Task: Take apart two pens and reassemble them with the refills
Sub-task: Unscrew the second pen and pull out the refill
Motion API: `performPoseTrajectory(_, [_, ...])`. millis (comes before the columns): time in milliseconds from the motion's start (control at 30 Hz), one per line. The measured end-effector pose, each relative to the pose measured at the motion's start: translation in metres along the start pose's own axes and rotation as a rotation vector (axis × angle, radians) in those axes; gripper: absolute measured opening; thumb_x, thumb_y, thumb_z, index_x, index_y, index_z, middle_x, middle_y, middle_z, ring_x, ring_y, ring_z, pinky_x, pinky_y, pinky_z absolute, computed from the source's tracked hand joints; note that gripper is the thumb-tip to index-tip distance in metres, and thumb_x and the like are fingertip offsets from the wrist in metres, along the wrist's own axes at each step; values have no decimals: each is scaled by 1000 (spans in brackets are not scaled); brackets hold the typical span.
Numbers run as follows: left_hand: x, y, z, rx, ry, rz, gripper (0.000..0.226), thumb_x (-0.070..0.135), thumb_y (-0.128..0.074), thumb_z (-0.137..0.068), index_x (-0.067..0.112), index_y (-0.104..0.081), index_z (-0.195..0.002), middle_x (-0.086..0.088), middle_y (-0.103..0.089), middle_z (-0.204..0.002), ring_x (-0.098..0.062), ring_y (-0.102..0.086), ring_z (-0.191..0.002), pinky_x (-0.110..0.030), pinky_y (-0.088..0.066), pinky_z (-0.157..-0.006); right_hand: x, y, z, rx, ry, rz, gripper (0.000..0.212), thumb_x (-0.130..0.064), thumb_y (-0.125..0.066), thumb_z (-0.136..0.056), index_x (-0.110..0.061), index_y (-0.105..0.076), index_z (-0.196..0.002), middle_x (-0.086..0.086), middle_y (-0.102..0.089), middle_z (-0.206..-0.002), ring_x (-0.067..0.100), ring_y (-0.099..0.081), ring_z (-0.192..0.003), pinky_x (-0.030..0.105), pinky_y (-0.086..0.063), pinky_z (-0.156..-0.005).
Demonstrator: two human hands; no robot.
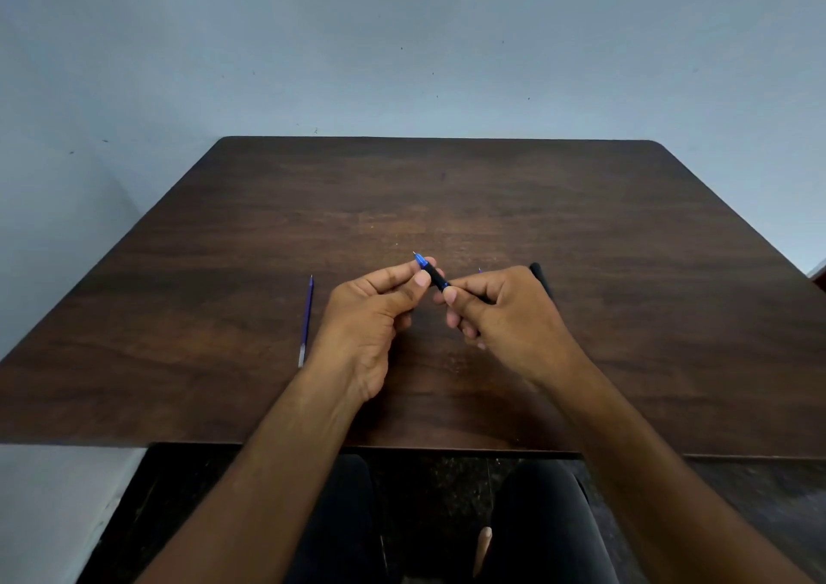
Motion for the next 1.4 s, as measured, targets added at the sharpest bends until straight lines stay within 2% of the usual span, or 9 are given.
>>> performPoseTrajectory(200, [-2, 3, -3, 45, 10, 20, 20, 10, -69, -87, 4, -74, -106, -9, -74, -94, -21, -51, -90, -25, -35, -66, -1, -6, 0, -11, -15, -3, 27, -25, -63, -99, -8, -78, -83, 19, -70, -68, 19, -52, -53, 36, -45, -55])
performPoseTrajectory(500, [-4, 8, -8, 78, -5, -3, 19, 20, -77, -81, 7, -76, -95, -1, -70, -72, -9, -46, -66, -25, -34, -62, -12, -5, 0, -10, 11, 95, 29, -26, -62, -99, -8, -77, -81, 27, -68, -69, 27, -51, -53, 52, -51, -53])
performPoseTrajectory(667, [1, 4, -7, -52, -45, -1, 15, 18, -67, -89, 19, -79, -99, -1, -77, -104, -13, -57, -88, -24, -34, -65, -11, -5, 0, -13, 0, 101, 27, -26, -63, -98, -9, -77, -82, 25, -69, -70, 26, -52, -54, 52, -52, -54])
performPoseTrajectory(800, [2, 5, -8, 38, -46, 48, 28, 30, -81, -65, 13, -79, -87, -1, -76, -85, -6, -54, -68, -22, -34, -59, -9, -6, -1, -10, -12, 75, 27, -26, -64, -98, -10, -76, -80, 25, -69, -70, 25, -51, -53, 50, -50, -53])
performPoseTrajectory(933, [-1, 6, -11, 119, -32, 51, 42, 43, -90, -47, 14, -76, -74, 6, -61, -59, -6, -43, -54, -21, -36, -54, -11, -7, -1, -15, -1, 69, 28, -27, -63, -98, -11, -76, -79, 23, -69, -69, 25, -51, -53, 50, -51, -53])
performPoseTrajectory(1067, [-4, 5, -11, 86, 11, 39, 37, 49, -90, -50, 19, -77, -68, 4, -60, -67, -7, -45, -61, -22, -39, -59, -13, -7, 0, -19, 12, 91, 28, -28, -62, -98, -11, -76, -81, 22, -69, -67, 24, -52, -51, 51, -52, -52])
performPoseTrajectory(1233, [-3, 1, -8, -111, 11, 45, 26, 30, -72, -84, 16, -77, -106, 0, -75, -111, -4, -59, -75, -27, -37, -73, -12, -4, 0, -4, 3, 101, 27, -25, -61, -99, -10, -77, -83, 23, -69, -69, 25, -53, -53, 52, -52, -53])
performPoseTrajectory(1300, [-1, 2, -7, -107, -14, 54, 22, 22, -69, -87, 14, -77, -105, -5, -76, -109, -4, -65, -74, -27, -37, -71, -12, -3, -1, -8, -2, 105, 27, -26, -61, -99, -10, -77, -84, 21, -70, -69, 24, -53, -53, 51, -54, -55])
performPoseTrajectory(1400, [0, 4, -5, -18, -20, 54, 25, 28, -80, -73, 13, -80, -93, -6, -77, -100, -7, -60, -71, -24, -40, -66, -11, -5, -1, -12, -5, 91, 26, -27, -62, -99, -11, -78, -83, 19, -71, -69, 22, -54, -54, 48, -53, -56])
Point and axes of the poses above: each hand's wrist, its own z-axis away from the middle knuckle, its own y-axis out of the back of the hand, x = y × z, the point moved 5 cm from there along -z, towards the middle knuckle
